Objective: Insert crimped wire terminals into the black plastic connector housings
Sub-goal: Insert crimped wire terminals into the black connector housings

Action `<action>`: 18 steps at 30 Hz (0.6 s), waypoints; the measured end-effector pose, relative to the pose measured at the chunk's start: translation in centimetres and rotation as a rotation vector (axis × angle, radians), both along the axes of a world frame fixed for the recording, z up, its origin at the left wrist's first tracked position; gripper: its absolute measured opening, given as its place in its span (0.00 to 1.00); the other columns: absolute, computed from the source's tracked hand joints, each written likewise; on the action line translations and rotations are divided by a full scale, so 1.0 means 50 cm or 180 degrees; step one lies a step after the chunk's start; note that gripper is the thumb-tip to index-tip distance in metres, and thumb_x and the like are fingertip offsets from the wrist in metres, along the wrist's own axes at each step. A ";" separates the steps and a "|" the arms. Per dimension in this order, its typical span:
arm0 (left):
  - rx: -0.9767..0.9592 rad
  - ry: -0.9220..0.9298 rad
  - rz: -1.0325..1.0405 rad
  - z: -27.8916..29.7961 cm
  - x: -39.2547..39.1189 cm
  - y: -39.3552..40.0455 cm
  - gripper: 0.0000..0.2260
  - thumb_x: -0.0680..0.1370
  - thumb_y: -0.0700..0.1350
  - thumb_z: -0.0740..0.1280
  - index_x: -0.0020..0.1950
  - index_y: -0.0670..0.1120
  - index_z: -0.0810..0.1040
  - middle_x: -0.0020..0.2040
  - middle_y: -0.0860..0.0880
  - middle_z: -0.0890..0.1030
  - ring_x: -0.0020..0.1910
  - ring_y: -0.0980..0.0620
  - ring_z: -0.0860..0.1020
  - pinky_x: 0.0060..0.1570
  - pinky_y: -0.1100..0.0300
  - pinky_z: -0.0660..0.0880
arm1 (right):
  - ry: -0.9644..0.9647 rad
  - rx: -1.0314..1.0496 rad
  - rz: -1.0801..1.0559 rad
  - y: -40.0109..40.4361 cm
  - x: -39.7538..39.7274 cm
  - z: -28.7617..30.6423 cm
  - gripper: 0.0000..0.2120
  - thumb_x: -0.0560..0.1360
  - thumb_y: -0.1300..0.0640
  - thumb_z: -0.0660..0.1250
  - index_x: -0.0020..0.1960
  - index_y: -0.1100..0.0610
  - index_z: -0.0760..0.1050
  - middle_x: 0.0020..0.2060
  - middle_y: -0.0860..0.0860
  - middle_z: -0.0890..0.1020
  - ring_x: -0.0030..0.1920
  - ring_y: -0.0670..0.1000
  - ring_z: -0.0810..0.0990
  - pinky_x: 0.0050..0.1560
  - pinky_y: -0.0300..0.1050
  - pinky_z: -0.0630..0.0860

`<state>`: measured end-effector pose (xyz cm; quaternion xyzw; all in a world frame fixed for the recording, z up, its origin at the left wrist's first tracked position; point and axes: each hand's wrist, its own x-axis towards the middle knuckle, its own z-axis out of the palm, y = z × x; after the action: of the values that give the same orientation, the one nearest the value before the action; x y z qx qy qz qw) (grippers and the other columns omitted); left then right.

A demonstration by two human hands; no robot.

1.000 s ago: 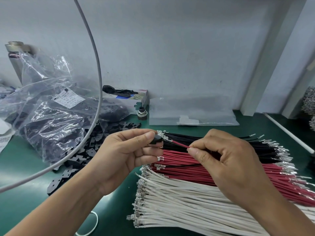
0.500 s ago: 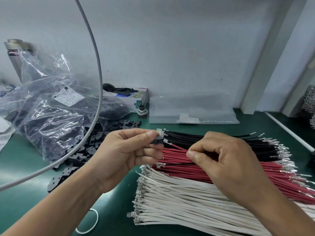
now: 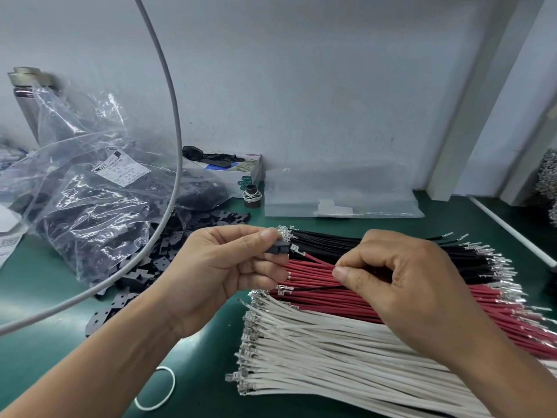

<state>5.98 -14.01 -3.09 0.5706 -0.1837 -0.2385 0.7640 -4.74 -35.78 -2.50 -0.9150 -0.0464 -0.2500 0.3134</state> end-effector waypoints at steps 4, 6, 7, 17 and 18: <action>0.0047 -0.0005 0.0026 0.001 0.000 0.000 0.17 0.67 0.49 0.78 0.49 0.38 0.87 0.42 0.36 0.85 0.35 0.46 0.85 0.35 0.60 0.82 | -0.0028 -0.0253 0.0035 -0.004 -0.003 0.005 0.06 0.72 0.48 0.71 0.37 0.44 0.82 0.37 0.42 0.80 0.39 0.48 0.79 0.38 0.43 0.72; 0.0070 -0.0008 0.0037 0.001 0.000 0.001 0.16 0.68 0.48 0.79 0.49 0.38 0.87 0.42 0.36 0.85 0.35 0.46 0.85 0.35 0.59 0.82 | -0.0105 -0.0209 0.0026 -0.006 -0.003 0.007 0.05 0.73 0.49 0.72 0.37 0.44 0.82 0.37 0.42 0.80 0.39 0.49 0.80 0.38 0.44 0.73; 0.0069 -0.0009 0.0032 0.002 0.000 0.001 0.15 0.69 0.47 0.80 0.49 0.38 0.87 0.42 0.36 0.85 0.34 0.46 0.85 0.35 0.59 0.82 | -0.0126 -0.0178 0.0030 -0.006 -0.003 0.008 0.05 0.72 0.49 0.71 0.37 0.44 0.82 0.37 0.42 0.80 0.39 0.49 0.80 0.38 0.44 0.74; 0.0006 0.0029 0.0044 0.002 0.000 0.001 0.13 0.70 0.47 0.75 0.48 0.39 0.88 0.41 0.37 0.85 0.34 0.46 0.85 0.34 0.59 0.82 | -0.0094 0.0001 0.0013 -0.001 -0.001 0.002 0.05 0.72 0.47 0.70 0.37 0.43 0.82 0.37 0.41 0.81 0.40 0.48 0.80 0.39 0.46 0.75; 0.0006 0.0035 0.0047 0.002 -0.001 0.000 0.13 0.70 0.47 0.76 0.48 0.39 0.87 0.41 0.37 0.85 0.34 0.46 0.85 0.34 0.59 0.82 | -0.0094 0.0023 0.0014 0.000 0.000 0.001 0.05 0.72 0.46 0.70 0.37 0.43 0.82 0.37 0.41 0.80 0.40 0.48 0.80 0.39 0.45 0.74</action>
<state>5.95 -13.99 -2.99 0.5713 -0.1751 -0.2362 0.7663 -4.76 -35.79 -2.44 -0.9099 -0.0521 -0.2629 0.3165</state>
